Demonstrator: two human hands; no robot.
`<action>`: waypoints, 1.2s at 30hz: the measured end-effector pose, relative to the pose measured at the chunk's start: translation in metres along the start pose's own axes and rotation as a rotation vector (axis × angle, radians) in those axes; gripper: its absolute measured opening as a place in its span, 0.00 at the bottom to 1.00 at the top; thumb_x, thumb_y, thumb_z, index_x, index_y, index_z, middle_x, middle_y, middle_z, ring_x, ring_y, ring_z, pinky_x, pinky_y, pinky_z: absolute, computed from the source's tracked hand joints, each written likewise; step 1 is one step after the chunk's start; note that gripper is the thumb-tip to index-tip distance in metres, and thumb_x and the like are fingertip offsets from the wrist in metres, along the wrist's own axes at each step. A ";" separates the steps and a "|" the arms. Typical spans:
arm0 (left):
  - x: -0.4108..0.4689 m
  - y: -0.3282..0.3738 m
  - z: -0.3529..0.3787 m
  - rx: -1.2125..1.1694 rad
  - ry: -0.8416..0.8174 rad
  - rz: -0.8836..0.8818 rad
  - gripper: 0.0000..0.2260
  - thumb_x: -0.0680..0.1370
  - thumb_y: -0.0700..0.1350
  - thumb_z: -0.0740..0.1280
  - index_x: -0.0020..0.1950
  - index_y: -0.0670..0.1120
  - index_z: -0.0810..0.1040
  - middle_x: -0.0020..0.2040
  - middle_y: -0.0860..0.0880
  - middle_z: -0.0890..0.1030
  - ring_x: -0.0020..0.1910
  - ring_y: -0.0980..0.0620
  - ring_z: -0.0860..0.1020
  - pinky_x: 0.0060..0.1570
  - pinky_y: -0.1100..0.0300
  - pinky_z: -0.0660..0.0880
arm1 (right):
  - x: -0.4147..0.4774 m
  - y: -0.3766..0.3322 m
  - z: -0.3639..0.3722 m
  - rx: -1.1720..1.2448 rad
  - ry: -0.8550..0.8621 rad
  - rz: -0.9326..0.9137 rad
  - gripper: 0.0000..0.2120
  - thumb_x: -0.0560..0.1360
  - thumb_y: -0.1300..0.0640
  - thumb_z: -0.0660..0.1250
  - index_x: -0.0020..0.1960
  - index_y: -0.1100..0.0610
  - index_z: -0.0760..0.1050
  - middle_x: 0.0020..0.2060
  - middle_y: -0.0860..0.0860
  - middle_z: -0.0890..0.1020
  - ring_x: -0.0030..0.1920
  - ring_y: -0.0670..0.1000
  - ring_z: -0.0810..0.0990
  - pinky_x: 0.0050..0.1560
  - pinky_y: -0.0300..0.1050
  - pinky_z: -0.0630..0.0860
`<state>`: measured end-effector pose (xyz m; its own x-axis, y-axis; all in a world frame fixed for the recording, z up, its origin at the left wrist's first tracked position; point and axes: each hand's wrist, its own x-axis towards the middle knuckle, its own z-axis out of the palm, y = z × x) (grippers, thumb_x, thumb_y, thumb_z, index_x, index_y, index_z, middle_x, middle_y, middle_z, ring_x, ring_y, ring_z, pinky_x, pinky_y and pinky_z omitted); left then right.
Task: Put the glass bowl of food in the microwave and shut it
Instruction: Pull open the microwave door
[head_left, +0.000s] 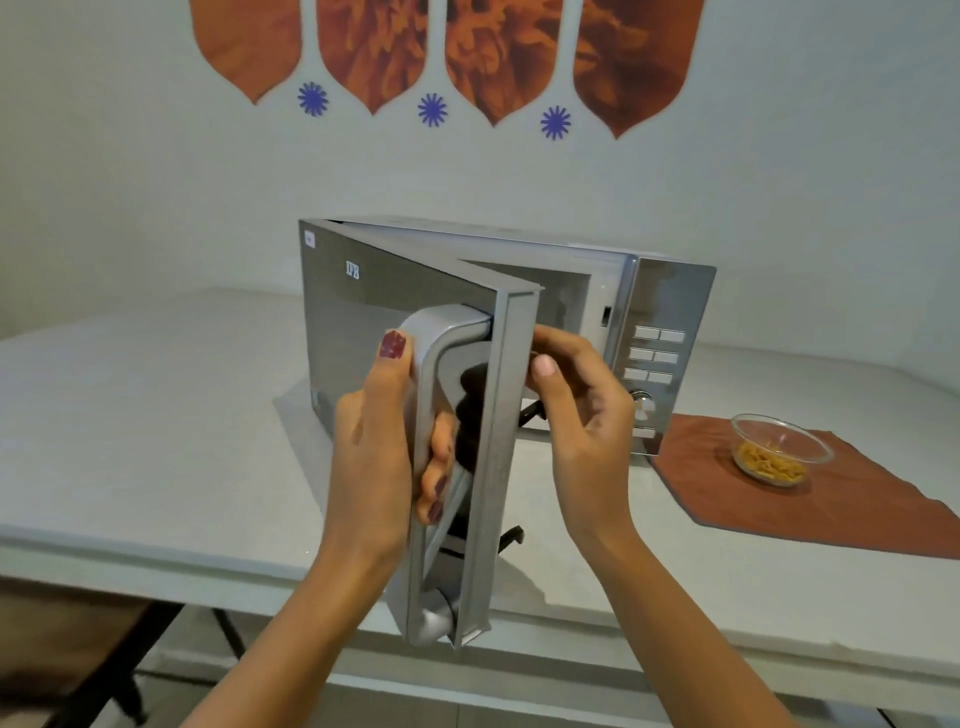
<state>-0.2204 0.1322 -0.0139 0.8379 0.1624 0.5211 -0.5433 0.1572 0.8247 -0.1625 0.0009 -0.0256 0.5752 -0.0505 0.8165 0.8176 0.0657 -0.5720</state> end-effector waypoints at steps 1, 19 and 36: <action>-0.001 0.002 -0.005 0.012 0.015 0.011 0.28 0.72 0.69 0.53 0.23 0.49 0.70 0.16 0.49 0.67 0.14 0.56 0.63 0.17 0.69 0.63 | -0.003 -0.003 0.004 0.012 -0.025 -0.013 0.11 0.80 0.62 0.60 0.59 0.58 0.78 0.52 0.46 0.84 0.54 0.49 0.83 0.53 0.39 0.80; -0.044 0.037 -0.104 0.601 0.646 0.372 0.15 0.82 0.54 0.49 0.50 0.51 0.74 0.41 0.63 0.77 0.42 0.62 0.77 0.41 0.74 0.70 | -0.055 -0.019 0.113 0.046 -0.275 -0.291 0.11 0.76 0.60 0.68 0.56 0.64 0.81 0.56 0.55 0.84 0.60 0.47 0.82 0.56 0.47 0.81; -0.043 0.025 -0.107 1.058 0.794 0.650 0.24 0.80 0.34 0.56 0.76 0.36 0.58 0.78 0.38 0.58 0.78 0.42 0.55 0.75 0.38 0.57 | -0.065 -0.013 0.138 0.040 -0.472 -0.218 0.16 0.80 0.62 0.62 0.67 0.61 0.75 0.66 0.54 0.78 0.69 0.44 0.74 0.68 0.40 0.72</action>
<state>-0.2752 0.2332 -0.0392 0.0299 0.4587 0.8881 -0.2219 -0.8633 0.4533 -0.2144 0.1412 -0.0604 0.3103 0.3866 0.8685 0.9104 0.1420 -0.3885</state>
